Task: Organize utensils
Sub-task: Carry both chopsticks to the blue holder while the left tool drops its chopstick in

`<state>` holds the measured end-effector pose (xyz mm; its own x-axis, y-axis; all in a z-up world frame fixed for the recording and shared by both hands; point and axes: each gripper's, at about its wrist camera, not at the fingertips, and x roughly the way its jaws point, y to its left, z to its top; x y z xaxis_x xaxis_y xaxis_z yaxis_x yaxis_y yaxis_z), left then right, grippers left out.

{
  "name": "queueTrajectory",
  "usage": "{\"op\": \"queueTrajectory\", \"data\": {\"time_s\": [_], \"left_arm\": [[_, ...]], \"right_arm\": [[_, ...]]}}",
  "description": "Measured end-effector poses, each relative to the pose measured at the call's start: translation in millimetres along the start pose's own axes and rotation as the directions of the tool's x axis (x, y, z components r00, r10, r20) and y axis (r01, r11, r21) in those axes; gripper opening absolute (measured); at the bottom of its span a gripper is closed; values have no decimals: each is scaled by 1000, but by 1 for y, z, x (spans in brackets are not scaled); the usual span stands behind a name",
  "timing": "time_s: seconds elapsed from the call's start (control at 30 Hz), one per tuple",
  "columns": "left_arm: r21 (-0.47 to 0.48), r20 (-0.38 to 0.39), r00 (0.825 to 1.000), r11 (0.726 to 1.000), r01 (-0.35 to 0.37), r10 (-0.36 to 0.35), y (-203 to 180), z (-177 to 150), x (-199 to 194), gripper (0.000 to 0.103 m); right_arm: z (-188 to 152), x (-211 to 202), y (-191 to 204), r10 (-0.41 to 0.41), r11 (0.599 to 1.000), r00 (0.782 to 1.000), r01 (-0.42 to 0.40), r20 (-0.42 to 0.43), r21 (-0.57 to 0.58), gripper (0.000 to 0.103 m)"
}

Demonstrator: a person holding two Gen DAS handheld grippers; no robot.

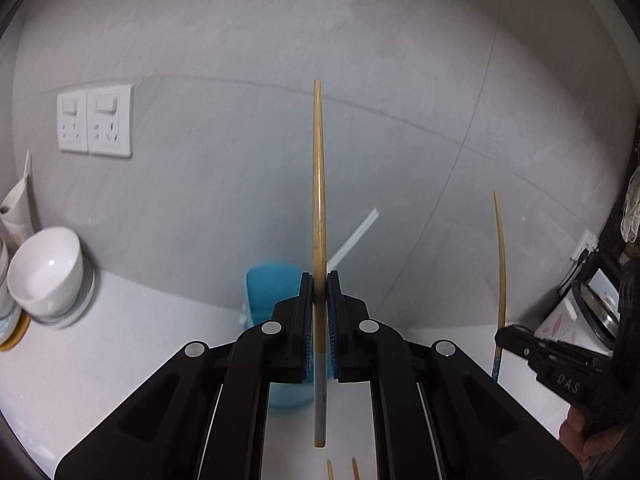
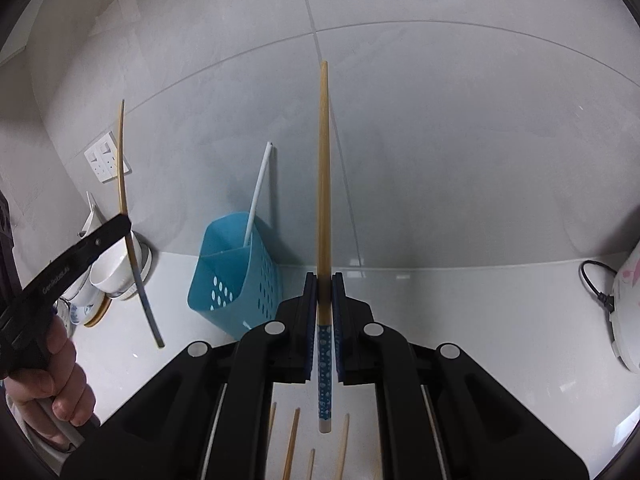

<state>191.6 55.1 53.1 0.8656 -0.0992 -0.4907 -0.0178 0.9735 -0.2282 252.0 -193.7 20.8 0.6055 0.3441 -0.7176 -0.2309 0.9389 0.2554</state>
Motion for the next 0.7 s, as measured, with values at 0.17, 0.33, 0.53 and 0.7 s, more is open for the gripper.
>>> {"op": "queueTrajectory", "data": {"time_s": [0.17,0.33,0.53,0.7], "left_arm": [[24,59,998,999,21,-22,-5,12,16,7],[52,89,996,998,-21,17,-9,9,35,7],[72,94,995,997,-41,34,-8,-4,56,7],[104,84,994,991,-79,71,-10,-22,75,7]], "right_arm": [[7,7,7,12,1000,1000,-11,27,-14,7],[9,14,10,34,999,998,-33,44,-15,7],[9,22,11,46,999,998,-46,46,-3,7],[7,28,15,48,999,998,-47,39,-11,7]]}}
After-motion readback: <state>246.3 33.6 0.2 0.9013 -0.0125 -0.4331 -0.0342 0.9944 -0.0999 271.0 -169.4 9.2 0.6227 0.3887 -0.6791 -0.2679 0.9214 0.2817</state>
